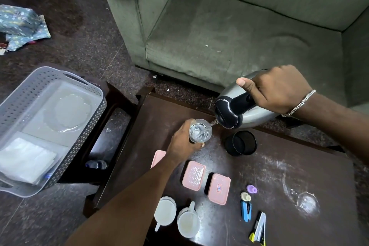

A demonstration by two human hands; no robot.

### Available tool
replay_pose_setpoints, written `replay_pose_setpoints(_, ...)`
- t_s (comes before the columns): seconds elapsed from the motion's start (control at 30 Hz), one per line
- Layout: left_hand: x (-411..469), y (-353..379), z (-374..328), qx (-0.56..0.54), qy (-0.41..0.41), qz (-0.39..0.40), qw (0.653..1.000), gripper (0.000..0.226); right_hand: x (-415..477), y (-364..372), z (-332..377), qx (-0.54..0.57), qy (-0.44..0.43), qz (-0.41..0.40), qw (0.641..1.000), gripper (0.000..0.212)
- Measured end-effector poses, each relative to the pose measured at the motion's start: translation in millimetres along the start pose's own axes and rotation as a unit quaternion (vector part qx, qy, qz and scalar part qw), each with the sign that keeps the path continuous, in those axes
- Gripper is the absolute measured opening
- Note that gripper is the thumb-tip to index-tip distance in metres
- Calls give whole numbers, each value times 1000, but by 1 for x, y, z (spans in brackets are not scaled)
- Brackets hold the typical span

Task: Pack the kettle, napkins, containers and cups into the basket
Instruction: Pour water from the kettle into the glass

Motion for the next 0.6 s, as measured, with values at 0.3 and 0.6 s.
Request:
replay_pose_setpoints(0.3,0,-1,-1,12,-4,-1,1000,83,-1,-3,4,-4,-4,2,1000,91)
replay_pose_setpoints(0.6,-1,-1,-3,10,-17,7,1000,80,-1,-3,1,4,10,3,1000,88)
Point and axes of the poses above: each hand's wrist, its own x-axis towards the middle knuckle, its own y-axis out of the palm, z = x × y, the point moved 1 cm from there along x, towards the middle knuckle, and after that the axes turned 4 degrees about -y, right-handed, at the moved point
